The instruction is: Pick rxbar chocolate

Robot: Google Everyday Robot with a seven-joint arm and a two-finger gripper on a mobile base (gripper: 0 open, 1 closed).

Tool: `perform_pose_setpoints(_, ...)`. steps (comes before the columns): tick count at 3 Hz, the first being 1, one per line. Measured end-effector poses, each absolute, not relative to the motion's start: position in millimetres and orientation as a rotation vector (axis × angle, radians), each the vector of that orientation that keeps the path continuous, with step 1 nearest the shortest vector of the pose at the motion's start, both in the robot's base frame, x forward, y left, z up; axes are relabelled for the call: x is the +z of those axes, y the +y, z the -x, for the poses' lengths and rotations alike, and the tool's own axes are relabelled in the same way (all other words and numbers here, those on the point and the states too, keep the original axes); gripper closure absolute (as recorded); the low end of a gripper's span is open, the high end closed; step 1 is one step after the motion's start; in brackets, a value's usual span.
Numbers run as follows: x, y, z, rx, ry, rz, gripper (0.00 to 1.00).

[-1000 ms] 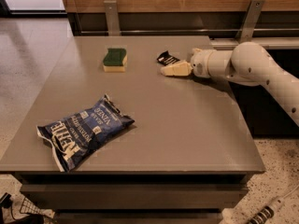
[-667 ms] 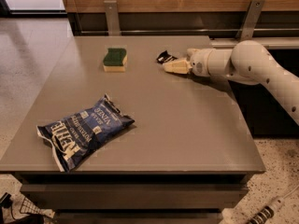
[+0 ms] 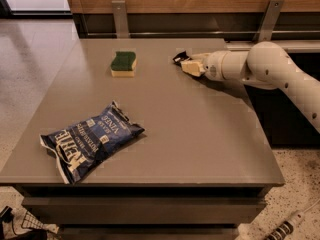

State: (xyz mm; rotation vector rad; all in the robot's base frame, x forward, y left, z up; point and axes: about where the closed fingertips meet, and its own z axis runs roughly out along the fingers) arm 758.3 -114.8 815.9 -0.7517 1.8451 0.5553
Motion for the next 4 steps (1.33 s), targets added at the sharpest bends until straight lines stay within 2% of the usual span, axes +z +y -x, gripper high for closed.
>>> perform_pose_setpoints(4,816.4,-114.8,-758.3,0.555,1.845,0.752,1.00)
